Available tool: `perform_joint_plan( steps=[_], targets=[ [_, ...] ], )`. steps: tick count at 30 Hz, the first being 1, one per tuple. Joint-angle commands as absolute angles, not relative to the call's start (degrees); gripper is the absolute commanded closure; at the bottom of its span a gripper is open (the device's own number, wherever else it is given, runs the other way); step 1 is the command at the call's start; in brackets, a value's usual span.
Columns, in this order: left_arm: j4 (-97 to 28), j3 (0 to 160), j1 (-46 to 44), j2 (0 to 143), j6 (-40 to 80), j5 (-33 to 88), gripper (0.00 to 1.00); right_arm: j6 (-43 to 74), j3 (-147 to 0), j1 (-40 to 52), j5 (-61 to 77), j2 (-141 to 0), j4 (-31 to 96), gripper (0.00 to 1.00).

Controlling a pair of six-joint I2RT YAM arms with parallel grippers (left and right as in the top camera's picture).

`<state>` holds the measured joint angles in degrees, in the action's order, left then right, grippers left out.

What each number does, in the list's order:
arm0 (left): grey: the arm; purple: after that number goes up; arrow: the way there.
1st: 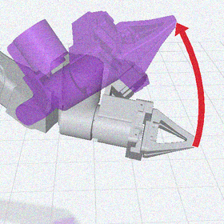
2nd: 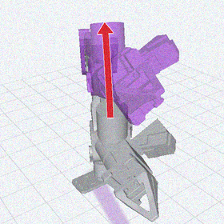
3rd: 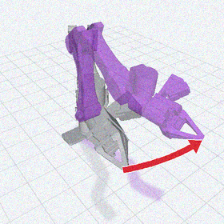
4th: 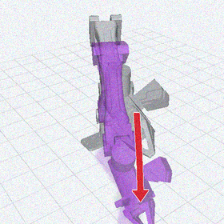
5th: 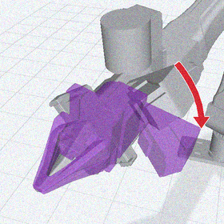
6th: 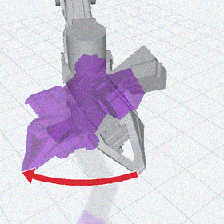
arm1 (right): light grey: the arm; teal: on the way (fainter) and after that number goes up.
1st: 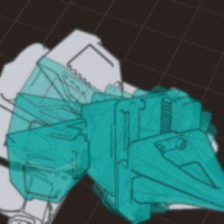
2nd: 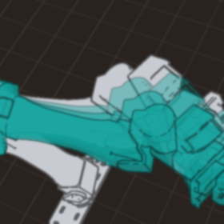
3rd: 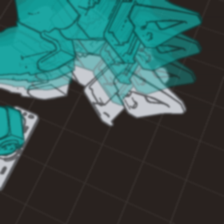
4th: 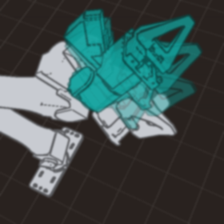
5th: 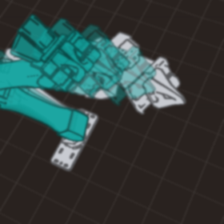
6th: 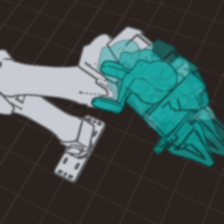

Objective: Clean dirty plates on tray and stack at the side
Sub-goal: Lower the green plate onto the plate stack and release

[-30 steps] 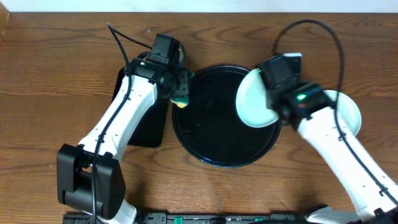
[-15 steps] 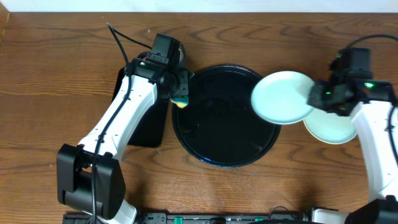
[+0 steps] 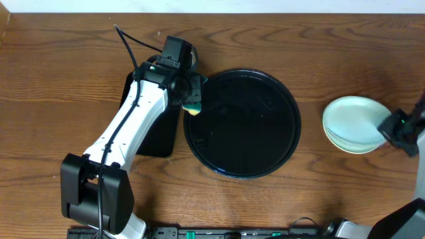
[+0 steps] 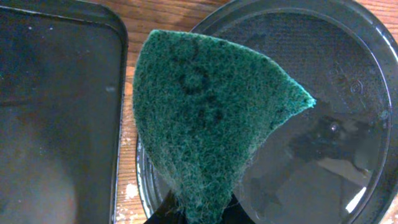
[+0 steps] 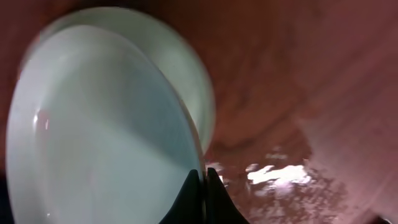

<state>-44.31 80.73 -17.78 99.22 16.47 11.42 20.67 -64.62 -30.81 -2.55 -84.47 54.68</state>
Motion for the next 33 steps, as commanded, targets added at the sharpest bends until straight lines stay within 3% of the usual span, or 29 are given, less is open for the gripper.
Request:
perform_joint_plan(
  steps=[1, 16, 17, 19, 21, 26, 33],
  targets=[
    [-44.31, 81.21, -17.80, 99.22, 16.51, 10.90, 0.92, 22.33, -61.14, -33.10, -2.92, -83.96, 51.99, 0.99],
    [-44.31, 81.21, -17.80, 99.22, 16.51, 10.90, 0.92, 24.43, -46.85, -33.17, -1.83, -84.01, 27.97, 0.98],
    [-44.31, 81.21, -17.80, 99.22, 16.53, 10.90, 0.92, 24.40, -46.87, -33.12, -1.54, -84.01, 27.77, 0.90],
    [-44.31, 81.21, -17.80, 99.22, 16.53, 10.90, 0.93, 24.32, -46.89, -33.10, 0.14, -84.01, 27.46, 0.55],
    [-44.12, 81.21, -17.78, 99.22, 16.38, 10.87, 0.92, 23.59, -47.22, -32.99, 3.07, -83.99, 27.64, 0.40],
    [-44.88, 81.78, -16.51, 99.20, 13.56, 10.90, 0.92, 20.40, -53.28, -32.18, 11.20, -83.85, 34.06, 0.33],
    [-51.40, 83.35, -10.96, 99.11, 8.86, 10.87, 0.93, 14.48, -67.13, -26.04, 11.62, -83.85, 47.22, 0.30]
  ],
)
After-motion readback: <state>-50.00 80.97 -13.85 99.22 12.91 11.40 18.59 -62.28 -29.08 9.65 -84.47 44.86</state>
